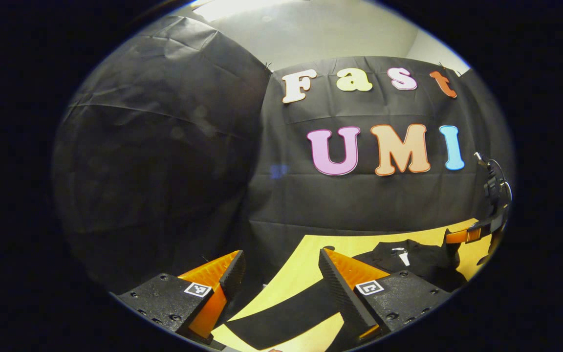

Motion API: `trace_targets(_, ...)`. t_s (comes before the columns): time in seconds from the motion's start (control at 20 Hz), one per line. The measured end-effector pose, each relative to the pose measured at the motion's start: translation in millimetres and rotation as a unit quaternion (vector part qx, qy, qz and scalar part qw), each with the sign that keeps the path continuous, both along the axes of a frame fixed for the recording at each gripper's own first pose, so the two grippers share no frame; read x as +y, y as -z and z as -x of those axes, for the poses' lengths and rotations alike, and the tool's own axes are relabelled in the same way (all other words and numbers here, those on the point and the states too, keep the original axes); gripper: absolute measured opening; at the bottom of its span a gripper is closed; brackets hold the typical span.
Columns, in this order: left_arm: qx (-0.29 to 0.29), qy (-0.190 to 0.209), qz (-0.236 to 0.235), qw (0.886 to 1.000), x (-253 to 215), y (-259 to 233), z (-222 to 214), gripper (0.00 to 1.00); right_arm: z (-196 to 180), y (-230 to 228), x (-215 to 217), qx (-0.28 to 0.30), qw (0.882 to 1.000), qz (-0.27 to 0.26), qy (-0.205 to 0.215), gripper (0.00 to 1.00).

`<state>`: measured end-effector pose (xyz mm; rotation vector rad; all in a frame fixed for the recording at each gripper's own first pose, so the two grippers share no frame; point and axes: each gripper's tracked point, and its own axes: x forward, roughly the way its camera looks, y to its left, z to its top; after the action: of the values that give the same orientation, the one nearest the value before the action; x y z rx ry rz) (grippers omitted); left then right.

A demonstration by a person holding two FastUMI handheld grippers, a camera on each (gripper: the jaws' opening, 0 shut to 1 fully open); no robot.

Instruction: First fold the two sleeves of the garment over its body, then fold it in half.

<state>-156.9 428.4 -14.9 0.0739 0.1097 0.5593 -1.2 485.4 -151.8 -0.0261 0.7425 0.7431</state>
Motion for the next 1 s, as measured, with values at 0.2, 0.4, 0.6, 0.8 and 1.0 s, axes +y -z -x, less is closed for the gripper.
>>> trace_targets(0.2,0.005,-0.009,0.003,1.0,19,8,9,0.94,8,16,35,0.012,1.0,0.017,-0.018,0.02)
trace_targets(0.4,0.012,-0.015,0.014,1.0,40,20,15,0.91,13,31,73,0.022,0.999,0.032,-0.033,0.05)
trace_targets(0.6,0.029,-0.02,0.021,0.999,60,39,18,0.94,20,39,106,0.037,0.998,0.024,-0.039,0.02)
trace_targets(0.8,0.058,-0.01,0.032,0.998,70,65,13,0.94,30,33,127,0.063,0.997,-0.013,-0.039,0.36)
trace_targets(1.0,0.081,0.005,0.048,0.996,78,93,4,0.91,15,18,115,0.038,0.999,-0.016,-0.007,0.94)
